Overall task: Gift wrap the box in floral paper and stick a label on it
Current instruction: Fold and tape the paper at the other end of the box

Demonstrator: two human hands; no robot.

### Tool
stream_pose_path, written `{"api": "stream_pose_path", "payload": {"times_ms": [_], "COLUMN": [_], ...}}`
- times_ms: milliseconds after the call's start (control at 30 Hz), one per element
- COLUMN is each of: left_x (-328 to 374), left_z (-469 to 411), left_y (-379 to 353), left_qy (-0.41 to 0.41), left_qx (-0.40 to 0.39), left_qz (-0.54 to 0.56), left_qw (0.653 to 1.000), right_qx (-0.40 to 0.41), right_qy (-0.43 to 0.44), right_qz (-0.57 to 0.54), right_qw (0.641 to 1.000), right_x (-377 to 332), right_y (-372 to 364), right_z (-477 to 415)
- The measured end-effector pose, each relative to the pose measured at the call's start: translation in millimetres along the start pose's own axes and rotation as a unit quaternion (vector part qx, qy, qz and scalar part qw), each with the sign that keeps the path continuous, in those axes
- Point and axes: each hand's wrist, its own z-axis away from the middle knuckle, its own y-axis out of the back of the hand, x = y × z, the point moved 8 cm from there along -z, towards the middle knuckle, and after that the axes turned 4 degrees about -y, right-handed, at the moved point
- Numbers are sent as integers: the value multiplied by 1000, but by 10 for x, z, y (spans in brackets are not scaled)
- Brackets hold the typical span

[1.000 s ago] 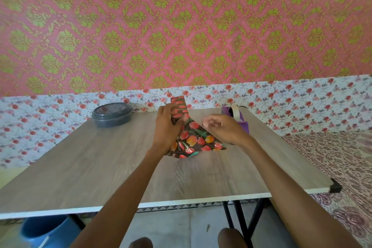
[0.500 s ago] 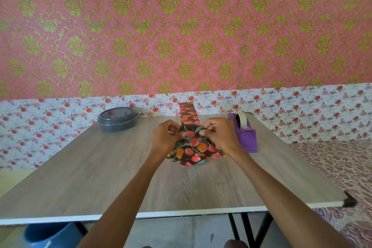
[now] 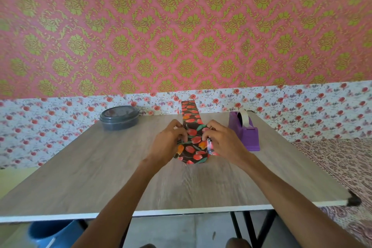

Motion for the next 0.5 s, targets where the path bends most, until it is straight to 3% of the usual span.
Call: {"api": "stream_pose_path", "payload": {"times_ms": [167, 500], "left_x": [-74, -96], "left_z": [120, 71], "left_y": [-43, -166], "left_qy": [32, -24], "left_qx": [28, -78], "left_qz": [68, 33], "left_qw": [997, 996], "right_qx": [2, -70], "right_qy": [-25, 3], "right_qz": [-65, -41], "right_qw": [998, 997], "right_x": [86, 175], "right_y": [-113, -180], "right_z": [83, 74]}}
